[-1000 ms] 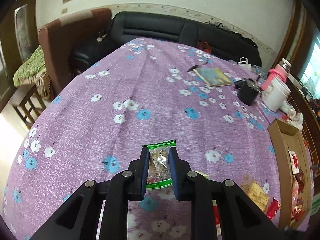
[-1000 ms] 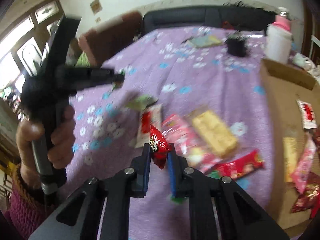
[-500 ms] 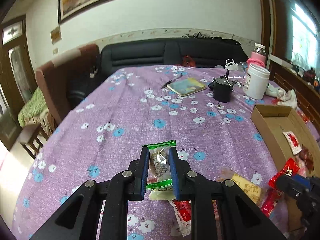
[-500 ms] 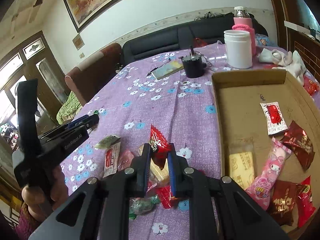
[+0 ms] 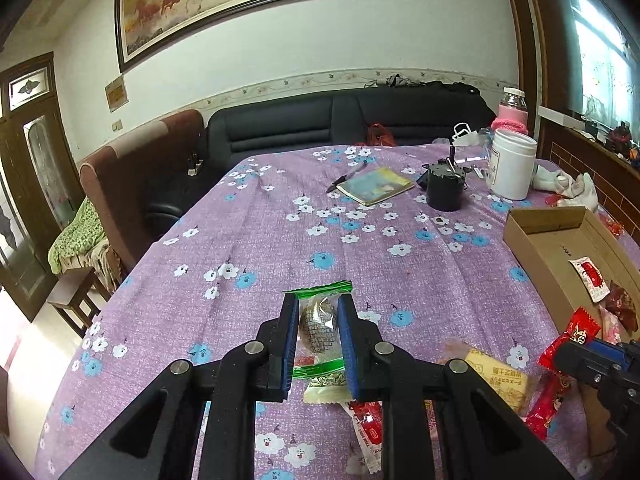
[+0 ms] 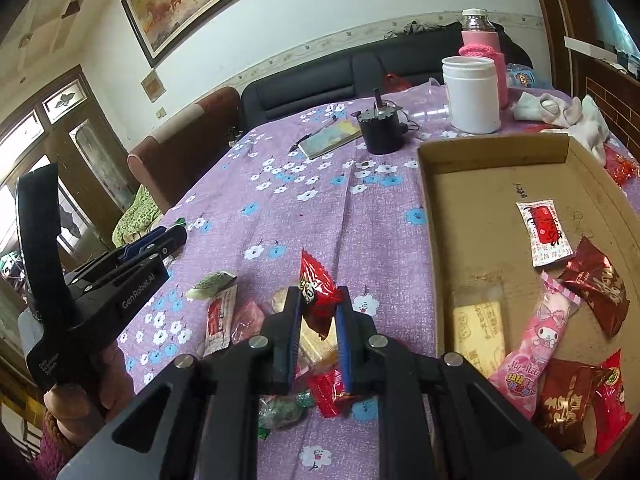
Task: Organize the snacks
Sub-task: 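Carry both snacks over the cardboard tray and open both grippers to drop them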
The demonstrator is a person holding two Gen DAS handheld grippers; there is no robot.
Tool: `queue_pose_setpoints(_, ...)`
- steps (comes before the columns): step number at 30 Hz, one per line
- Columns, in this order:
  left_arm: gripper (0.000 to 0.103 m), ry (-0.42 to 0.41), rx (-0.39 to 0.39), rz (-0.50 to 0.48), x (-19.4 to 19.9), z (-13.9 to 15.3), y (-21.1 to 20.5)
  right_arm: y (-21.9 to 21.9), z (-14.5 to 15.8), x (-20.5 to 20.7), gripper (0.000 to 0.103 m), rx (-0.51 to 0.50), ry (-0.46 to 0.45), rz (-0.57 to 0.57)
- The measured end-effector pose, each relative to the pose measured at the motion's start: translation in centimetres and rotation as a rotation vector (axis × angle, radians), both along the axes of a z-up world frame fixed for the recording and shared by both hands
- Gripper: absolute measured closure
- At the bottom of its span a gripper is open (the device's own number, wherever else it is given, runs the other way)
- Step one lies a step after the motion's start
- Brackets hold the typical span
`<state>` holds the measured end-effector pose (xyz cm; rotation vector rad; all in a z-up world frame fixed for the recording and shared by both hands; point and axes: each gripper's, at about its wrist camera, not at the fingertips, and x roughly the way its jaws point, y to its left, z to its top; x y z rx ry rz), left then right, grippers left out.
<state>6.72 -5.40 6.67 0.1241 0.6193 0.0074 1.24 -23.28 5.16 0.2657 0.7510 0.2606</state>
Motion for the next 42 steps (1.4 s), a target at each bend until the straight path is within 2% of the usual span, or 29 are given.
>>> queue_pose_setpoints(30, 0.082, -0.017, 0.007, 0.009, -0.3, 0.3, 0.2, -0.3, -0.1, 0.2, 0.088, 0.014, 0.011, -0.008)
queue_pose_setpoints(42, 0.082, -0.020, 0.008, 0.008, -0.3, 0.3, 0.2, -1.8, 0.5, 0.4, 0.088, 0.040, 0.003, -0.045)
